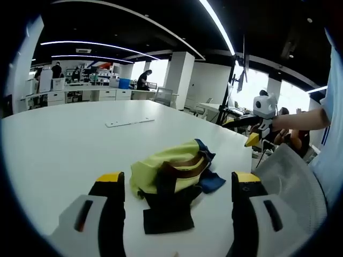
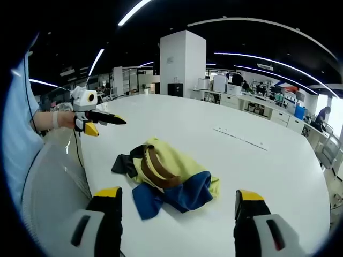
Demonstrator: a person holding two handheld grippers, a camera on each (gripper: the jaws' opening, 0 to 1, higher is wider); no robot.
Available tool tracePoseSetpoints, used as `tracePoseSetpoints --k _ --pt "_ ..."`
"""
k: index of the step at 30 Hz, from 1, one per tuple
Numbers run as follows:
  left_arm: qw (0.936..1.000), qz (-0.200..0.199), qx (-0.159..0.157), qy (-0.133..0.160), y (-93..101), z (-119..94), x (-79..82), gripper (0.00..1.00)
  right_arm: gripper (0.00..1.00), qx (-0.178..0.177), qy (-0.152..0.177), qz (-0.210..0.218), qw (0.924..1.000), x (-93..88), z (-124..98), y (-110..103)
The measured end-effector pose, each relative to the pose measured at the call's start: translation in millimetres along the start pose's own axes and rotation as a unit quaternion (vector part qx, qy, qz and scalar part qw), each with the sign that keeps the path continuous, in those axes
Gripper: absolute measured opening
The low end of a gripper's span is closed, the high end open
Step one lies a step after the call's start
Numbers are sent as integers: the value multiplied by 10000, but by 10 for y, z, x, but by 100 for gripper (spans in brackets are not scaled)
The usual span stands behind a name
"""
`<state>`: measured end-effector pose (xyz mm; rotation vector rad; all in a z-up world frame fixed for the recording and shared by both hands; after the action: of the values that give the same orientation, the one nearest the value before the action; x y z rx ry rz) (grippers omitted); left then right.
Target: Fold the garment on the visible template until the final outline fits inside the template.
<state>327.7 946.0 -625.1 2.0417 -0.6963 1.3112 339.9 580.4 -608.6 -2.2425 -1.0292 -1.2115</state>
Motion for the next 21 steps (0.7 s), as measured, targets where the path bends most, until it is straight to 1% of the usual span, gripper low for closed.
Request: tracePoseSetpoints --k 5,18,21 --pt "10000 -71 3 66 11 -7 -10 77 86 47 -21 -24 10000 -11 22 -29" --pt "9998 -166 27 52 39 -14 -85 75 84 88 -14 -61 9999 8 40 -24" --pt "9998 -171 50 45 47 -13 -98 75 83 102 -64 -119 9999 0 43 -24"
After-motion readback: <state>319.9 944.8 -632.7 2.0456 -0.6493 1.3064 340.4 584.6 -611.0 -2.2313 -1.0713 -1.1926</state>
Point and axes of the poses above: the point that each gripper's makers call its tool centre point, and the gripper's own axes: z roughly forward along the fingers, y roughly to its right, x roughly out of its top, the point moved 9 cm from there along -z, roughly backward along the fingers, and after that the axes turned 3 degrees about -y, right-handed, at the moved point
